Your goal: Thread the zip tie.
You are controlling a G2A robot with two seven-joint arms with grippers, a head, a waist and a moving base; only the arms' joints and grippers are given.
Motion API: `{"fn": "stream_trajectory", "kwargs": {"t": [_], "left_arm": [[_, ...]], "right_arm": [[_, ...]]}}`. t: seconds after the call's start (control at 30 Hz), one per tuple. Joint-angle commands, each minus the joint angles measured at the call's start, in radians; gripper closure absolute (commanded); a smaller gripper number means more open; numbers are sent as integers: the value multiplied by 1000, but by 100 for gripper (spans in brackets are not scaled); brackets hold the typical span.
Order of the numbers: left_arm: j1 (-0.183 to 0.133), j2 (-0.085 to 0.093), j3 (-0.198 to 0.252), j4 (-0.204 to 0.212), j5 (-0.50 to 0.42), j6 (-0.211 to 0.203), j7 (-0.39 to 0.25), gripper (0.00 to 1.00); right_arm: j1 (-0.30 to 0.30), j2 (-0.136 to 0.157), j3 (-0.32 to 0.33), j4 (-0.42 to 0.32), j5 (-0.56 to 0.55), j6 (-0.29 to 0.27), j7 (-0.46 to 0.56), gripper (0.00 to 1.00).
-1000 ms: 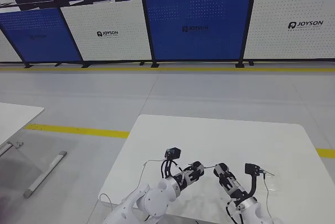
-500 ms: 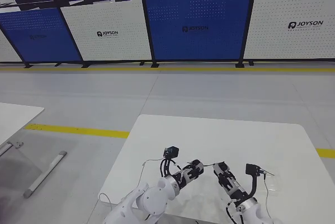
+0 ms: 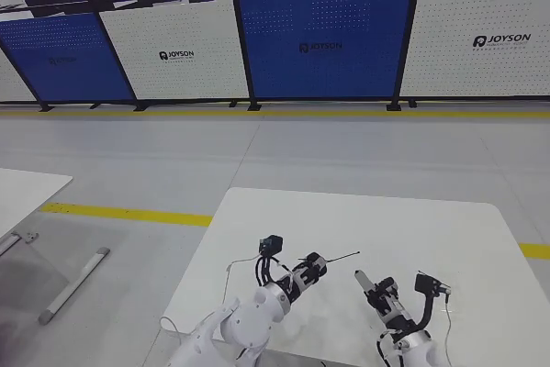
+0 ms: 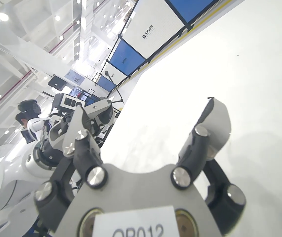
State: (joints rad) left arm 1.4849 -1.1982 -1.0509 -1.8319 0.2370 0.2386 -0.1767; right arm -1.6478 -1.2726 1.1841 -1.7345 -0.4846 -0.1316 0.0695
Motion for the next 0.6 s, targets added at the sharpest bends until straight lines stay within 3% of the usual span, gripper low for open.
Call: {"fn": "stream_trajectory", "kwargs": {"t": [0.0, 0.13, 0.33, 0.47, 0.57], "left_arm": [[0, 0, 0, 0, -4, -1, -1, 100], [1, 0, 0, 1, -8, -3, 0, 100], [8, -4, -39, 4, -184, -57, -41, 100], [22, -1, -72, -12, -271, -87, -81, 100], [28, 3, -83, -19, -246, -96, -77, 100]], "right_arm": [[0, 0, 0, 0, 0, 0, 0, 0], [2, 1, 2, 2, -19, 7, -2, 0], [-2, 10, 10, -2, -190, -14, -22, 0], [13, 20, 16, 10, -292, -63, 40, 0], [17, 19, 21, 15, -271, -67, 35, 0]]}}
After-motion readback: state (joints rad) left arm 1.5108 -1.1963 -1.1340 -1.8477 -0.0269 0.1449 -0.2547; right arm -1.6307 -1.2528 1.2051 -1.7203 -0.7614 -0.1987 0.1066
